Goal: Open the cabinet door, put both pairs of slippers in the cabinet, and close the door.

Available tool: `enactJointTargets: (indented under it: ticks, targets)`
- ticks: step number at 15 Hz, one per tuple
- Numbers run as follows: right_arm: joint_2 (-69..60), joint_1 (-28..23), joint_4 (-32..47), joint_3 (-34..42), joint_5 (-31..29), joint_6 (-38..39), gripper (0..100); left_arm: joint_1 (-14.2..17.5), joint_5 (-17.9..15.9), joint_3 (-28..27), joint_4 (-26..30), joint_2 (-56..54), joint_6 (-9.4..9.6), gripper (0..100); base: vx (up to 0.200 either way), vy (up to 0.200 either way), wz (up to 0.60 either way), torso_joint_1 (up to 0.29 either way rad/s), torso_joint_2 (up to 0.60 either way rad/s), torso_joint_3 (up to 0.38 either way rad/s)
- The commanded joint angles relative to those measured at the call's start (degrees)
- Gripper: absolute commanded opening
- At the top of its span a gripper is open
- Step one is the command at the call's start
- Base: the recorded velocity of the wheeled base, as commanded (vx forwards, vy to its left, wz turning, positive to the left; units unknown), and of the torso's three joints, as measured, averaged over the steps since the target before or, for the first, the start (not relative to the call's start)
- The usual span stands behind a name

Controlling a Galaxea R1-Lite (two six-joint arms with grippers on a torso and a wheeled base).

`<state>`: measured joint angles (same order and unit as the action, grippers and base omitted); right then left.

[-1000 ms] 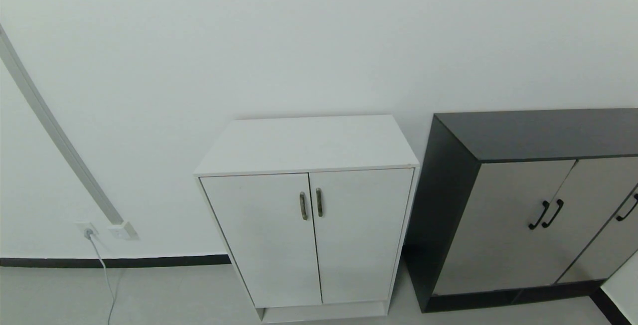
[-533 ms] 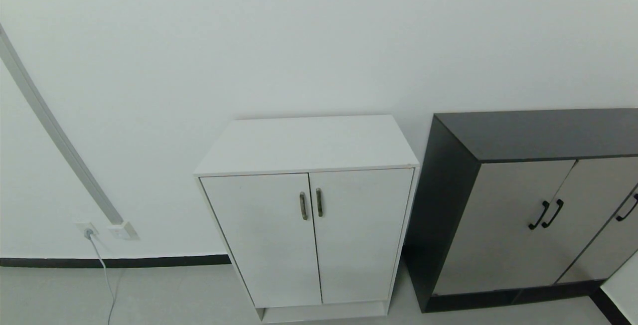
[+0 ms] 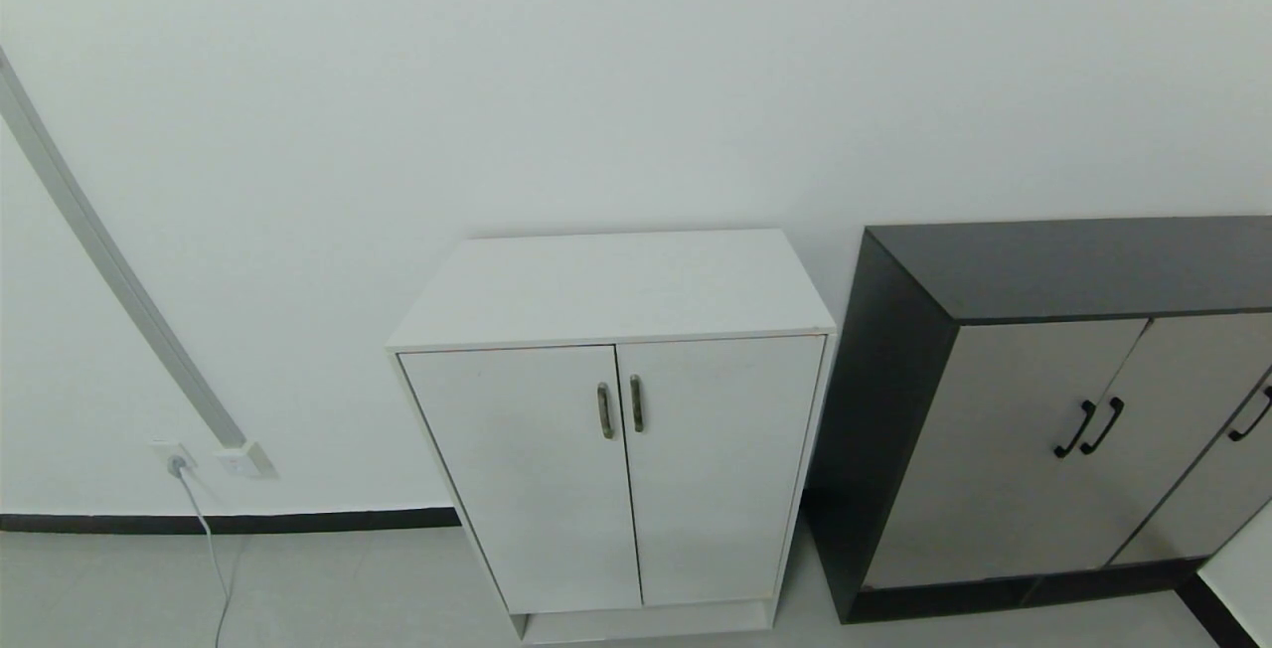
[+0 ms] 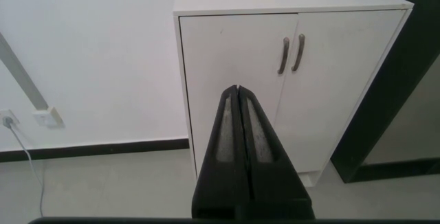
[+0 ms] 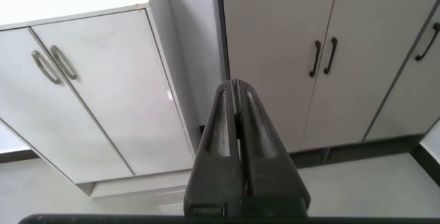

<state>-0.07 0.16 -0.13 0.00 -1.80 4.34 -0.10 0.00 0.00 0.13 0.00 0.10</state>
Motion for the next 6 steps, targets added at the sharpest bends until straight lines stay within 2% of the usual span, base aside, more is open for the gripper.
enactJointTargets:
  ticks: [1,6]
  targets:
    - [0.07,0.02,-0.04,0.0,-0.22,-0.03,0,0.01,0.0,0.0,0.04,0.0,-0.01,0,0.0,0.0,0.0,0.0,0.0,0.0]
    - [0.16,0.02,-0.04,0.0,-0.13,-0.12,0,0.01,0.0,0.0,-0.05,0.0,-0.01,0,0.0,0.0,0.0,0.0,0.0,0.0]
